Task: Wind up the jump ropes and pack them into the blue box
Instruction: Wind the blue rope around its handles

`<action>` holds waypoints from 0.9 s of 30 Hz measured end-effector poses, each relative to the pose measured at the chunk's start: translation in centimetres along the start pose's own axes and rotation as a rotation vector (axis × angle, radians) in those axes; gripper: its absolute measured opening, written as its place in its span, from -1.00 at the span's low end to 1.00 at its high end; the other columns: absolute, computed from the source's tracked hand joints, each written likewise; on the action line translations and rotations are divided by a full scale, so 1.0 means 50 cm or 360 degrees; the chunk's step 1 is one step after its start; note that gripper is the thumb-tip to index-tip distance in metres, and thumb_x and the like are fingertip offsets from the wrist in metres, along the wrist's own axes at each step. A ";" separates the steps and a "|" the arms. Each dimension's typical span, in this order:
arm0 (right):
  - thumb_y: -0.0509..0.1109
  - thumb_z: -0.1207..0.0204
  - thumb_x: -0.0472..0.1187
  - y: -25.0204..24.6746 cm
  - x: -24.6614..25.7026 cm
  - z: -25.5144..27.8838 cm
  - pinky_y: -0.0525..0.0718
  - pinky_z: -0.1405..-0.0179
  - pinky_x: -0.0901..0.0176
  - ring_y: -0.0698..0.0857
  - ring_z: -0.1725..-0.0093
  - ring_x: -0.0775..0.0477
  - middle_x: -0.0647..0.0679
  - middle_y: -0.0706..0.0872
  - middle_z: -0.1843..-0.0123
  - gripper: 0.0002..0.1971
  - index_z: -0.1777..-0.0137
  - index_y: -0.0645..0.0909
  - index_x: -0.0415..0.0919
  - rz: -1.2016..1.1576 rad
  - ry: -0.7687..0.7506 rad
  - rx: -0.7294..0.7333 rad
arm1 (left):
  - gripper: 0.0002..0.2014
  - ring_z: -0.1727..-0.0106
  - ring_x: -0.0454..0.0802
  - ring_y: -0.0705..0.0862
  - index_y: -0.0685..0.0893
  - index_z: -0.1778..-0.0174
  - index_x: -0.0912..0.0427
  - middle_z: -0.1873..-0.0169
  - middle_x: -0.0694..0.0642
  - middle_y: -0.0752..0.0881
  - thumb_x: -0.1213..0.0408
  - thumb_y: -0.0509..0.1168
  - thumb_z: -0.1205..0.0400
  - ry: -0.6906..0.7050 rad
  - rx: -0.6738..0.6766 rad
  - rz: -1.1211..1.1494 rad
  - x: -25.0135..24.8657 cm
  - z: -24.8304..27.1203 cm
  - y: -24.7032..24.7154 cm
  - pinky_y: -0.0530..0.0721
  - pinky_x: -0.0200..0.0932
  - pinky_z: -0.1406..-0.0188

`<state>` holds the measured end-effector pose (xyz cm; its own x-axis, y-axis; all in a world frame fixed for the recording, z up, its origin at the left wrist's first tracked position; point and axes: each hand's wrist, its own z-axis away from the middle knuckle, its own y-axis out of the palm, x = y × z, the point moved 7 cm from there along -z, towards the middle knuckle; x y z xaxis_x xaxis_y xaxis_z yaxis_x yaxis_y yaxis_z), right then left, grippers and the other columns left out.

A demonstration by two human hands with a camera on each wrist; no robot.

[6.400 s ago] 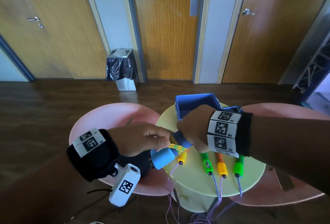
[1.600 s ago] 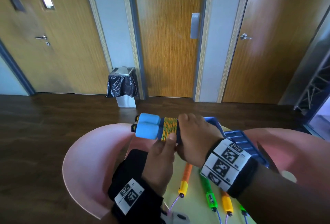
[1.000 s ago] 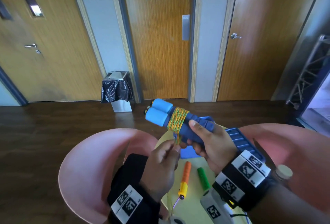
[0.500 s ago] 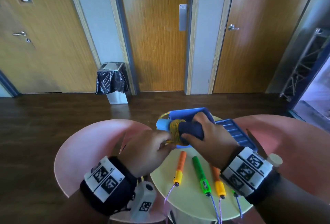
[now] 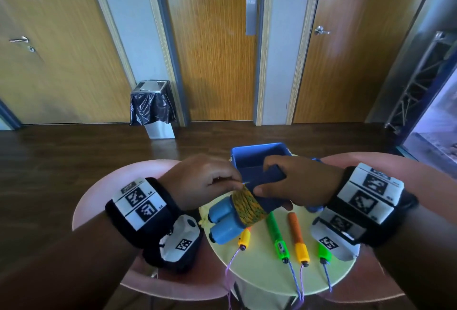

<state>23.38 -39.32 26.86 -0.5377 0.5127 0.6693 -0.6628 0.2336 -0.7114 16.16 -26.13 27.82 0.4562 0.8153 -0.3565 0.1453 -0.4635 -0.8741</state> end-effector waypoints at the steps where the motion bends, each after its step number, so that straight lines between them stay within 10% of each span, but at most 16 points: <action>1: 0.47 -0.50 0.11 -0.001 0.002 0.001 0.53 0.46 0.30 0.63 0.50 0.12 -0.04 0.73 0.47 -0.69 0.10 0.51 -0.11 -0.0014 0.0003 0.0028 | -0.76 0.15 -0.43 0.59 0.78 0.07 0.05 0.18 -0.13 0.74 0.01 0.28 -0.68 0.0001 0.0002 0.0034 0.002 -0.003 -0.002 0.59 -0.37 0.15; 9: 0.49 -0.24 0.27 -0.011 0.009 0.009 0.48 0.37 -0.09 0.57 0.42 -0.25 -0.49 0.70 0.28 -0.48 0.09 0.53 -0.16 -0.0376 -0.0065 0.0149 | -0.90 0.30 -0.44 0.66 0.79 0.10 0.21 0.36 -0.27 0.70 0.28 0.38 -0.63 -0.0170 -0.0011 0.0438 0.013 -0.015 -0.007 0.53 -0.54 0.25; 19: 0.65 -0.19 0.20 -0.029 0.025 0.022 0.23 0.73 0.29 0.41 0.68 -0.03 -0.30 0.49 0.51 -0.51 0.22 0.57 -0.18 -0.1042 -0.0323 0.0185 | -0.85 0.22 -0.38 0.65 0.73 0.11 0.04 0.28 -0.22 0.74 0.28 0.27 -0.69 -0.0455 -0.0008 0.1138 0.047 -0.010 0.025 0.57 -0.47 0.14; 21: 0.59 -0.25 0.12 -0.032 0.027 0.020 0.21 0.73 0.35 0.39 0.70 -0.02 -0.28 0.48 0.56 -0.63 0.22 0.58 -0.13 -0.1205 -0.0343 0.0083 | -0.81 0.00 -0.19 0.73 0.79 -0.06 0.06 0.03 -0.12 0.80 0.33 0.37 -0.58 -0.0486 0.0015 0.1610 0.060 0.002 0.052 0.68 -0.21 -0.11; 23: 0.50 -0.30 0.08 -0.029 0.028 0.019 0.21 0.71 0.44 0.34 0.75 0.03 -0.24 0.46 0.62 -0.68 0.21 0.53 -0.15 -0.1407 -0.0334 -0.0019 | -0.56 -0.16 0.21 0.72 0.72 -0.25 0.15 -0.28 0.28 0.68 0.27 0.55 -0.44 -0.0698 -0.0133 0.2032 0.083 0.017 0.090 0.66 0.18 -0.21; 27: 0.40 -0.53 0.00 -0.008 0.038 0.018 0.09 0.67 0.43 0.22 0.75 0.09 -0.22 0.42 0.60 -0.65 0.11 0.41 -0.30 -0.1645 -0.0331 -0.0134 | -0.66 0.04 0.05 0.79 0.71 -0.23 0.22 -0.15 0.34 0.74 0.12 0.30 -0.62 -0.0656 -0.0590 0.2364 0.026 -0.005 0.130 0.69 -0.22 0.23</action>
<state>22.16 -39.20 28.64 0.1833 -0.1177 0.9760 -0.8153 0.5365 0.2178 17.92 -28.16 21.76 0.1305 -0.4167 -0.8996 0.0311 -0.9052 0.4238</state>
